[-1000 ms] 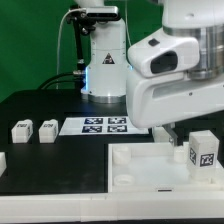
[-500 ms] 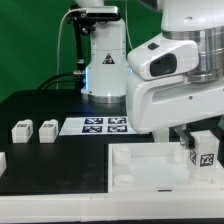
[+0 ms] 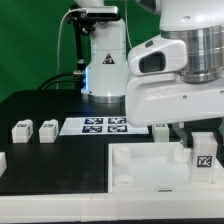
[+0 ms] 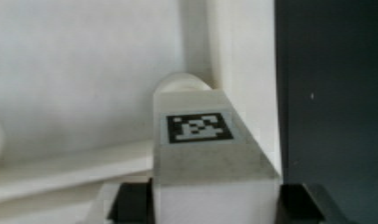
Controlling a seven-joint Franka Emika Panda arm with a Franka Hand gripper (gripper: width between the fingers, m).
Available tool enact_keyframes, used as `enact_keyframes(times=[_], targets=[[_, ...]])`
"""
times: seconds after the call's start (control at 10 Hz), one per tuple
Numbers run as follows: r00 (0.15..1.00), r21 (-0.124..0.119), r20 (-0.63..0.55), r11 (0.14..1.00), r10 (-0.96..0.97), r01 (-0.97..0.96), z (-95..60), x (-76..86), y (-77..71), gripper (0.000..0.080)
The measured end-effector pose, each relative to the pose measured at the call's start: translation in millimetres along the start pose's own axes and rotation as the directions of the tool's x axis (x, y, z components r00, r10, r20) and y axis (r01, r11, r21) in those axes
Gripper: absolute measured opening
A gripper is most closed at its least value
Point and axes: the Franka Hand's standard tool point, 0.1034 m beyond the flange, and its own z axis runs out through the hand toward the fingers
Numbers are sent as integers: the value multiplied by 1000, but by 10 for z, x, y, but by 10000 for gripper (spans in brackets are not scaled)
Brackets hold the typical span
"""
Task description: Assemble one leg
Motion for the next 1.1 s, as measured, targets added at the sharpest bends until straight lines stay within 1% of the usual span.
enact_keyframes(times=[0.1,0.2,0.3,0.4,0.5,0.7,0.8,0.9,1.0,1.1], targets=[[978,12,-2,978,210,-210,-2,17,15,294],[927,28,9,927,375,-375,-4,38,34,295],[879,50,23,878,476,-477,-8,65,35,295],[803,59,43,801,594,-596,-8,72,37,295],[731,52,54,729,680,-682,-6,66,32,295],[558,42,69,557,827,-830,7,31,-1,295],[553,44,66,551,831,-833,12,8,-14,295],[567,44,66,565,821,-824,13,7,-12,323],[587,45,65,585,807,-809,19,2,-15,323],[643,47,62,642,763,-766,35,-6,-21,503]])
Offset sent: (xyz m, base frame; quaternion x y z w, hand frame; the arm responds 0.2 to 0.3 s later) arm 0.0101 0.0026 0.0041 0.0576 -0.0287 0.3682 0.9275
